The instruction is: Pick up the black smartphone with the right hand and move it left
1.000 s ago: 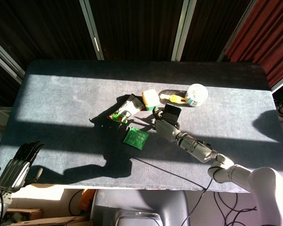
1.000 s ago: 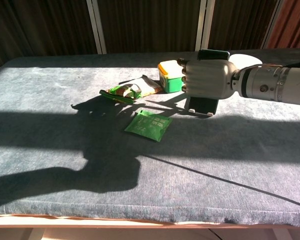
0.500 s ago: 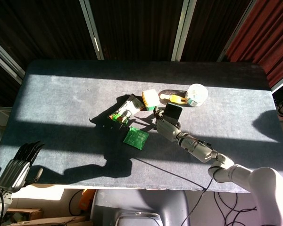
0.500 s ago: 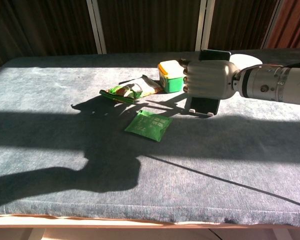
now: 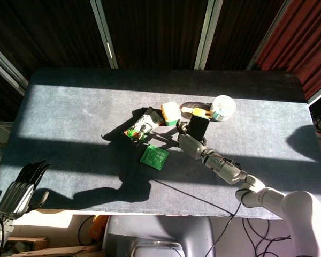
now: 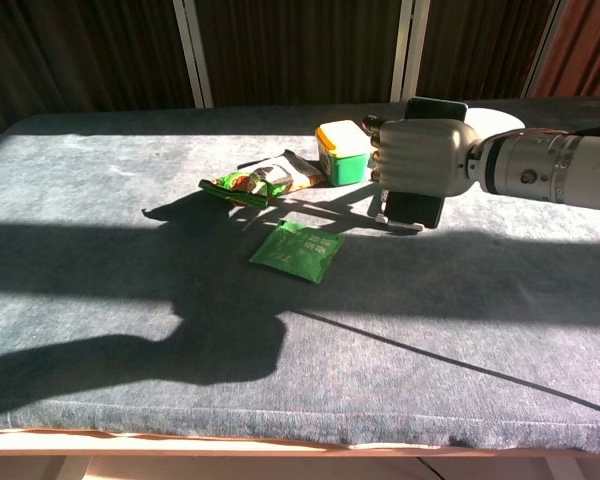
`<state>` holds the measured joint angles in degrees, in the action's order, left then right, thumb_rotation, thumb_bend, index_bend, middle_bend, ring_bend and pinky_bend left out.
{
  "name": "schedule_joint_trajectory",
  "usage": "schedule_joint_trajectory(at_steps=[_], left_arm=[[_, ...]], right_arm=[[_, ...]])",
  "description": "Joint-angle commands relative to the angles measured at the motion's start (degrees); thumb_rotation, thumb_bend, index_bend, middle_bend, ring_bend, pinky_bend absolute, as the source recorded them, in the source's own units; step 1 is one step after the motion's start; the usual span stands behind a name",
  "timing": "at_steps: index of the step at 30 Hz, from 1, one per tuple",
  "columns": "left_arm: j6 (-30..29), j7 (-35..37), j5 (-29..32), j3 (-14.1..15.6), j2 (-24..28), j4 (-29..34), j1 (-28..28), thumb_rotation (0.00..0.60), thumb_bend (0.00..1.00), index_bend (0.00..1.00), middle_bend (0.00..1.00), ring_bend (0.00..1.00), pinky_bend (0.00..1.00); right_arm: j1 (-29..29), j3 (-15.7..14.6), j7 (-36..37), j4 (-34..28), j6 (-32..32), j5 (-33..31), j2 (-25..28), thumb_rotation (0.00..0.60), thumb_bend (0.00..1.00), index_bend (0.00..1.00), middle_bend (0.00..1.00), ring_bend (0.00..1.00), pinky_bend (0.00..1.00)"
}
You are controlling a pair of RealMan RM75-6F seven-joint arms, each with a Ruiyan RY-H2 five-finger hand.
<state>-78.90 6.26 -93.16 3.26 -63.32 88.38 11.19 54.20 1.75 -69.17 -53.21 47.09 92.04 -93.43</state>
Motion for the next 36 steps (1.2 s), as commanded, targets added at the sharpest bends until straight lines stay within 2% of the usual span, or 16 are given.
schedule_joint_trajectory(at_steps=[1,7,11,29,36], left_arm=[[0.1,0.0,0.0,0.0,0.0,0.0,0.0,0.600,0.41,0.00,0.00,0.00,0.00],[0.0,0.0,0.0,0.0,0.0,0.0,0.0,0.600,0.41,0.00,0.00,0.00,0.00],[0.1,0.0,0.1,0.0,0.0,0.0,0.0,0.600,0.41,0.00,0.00,0.00,0.00],[0.1,0.4,0.0,0.1,0.2,0.1,0.0,0.600,0.41,0.00,0.00,0.00,0.00],[0.1,0.5,0.1,0.1,0.3,0.1,0.0,0.600,0.41,0.00,0.00,0.00,0.00]], right_arm=[[0.0,0.1,-0.3,0.1,-0.2,-0.3,-0.2,0.600,0.21,0.43,0.55,0.37,0.30],[0.0,0.1,-0.7,0.4,-0.5,-0.7,-0.7,0.600,0.21,0.38,0.54,0.36,0.29],[0.0,0.3,-1.3,0.6,-0.6,-1.1,-0.9,0.600,0.21,0.31,0.51,0.34,0.27],[0.6,1.6,-2.9,2.0,-0.8,-3.6,-2.9,0.600,0.21,0.29,0.51,0.33,0.27],[0.6,2.4,-4.9,2.9,-1.1,-5.5,-4.3,0.600,0.21,0.22,0.48,0.30,0.24]])
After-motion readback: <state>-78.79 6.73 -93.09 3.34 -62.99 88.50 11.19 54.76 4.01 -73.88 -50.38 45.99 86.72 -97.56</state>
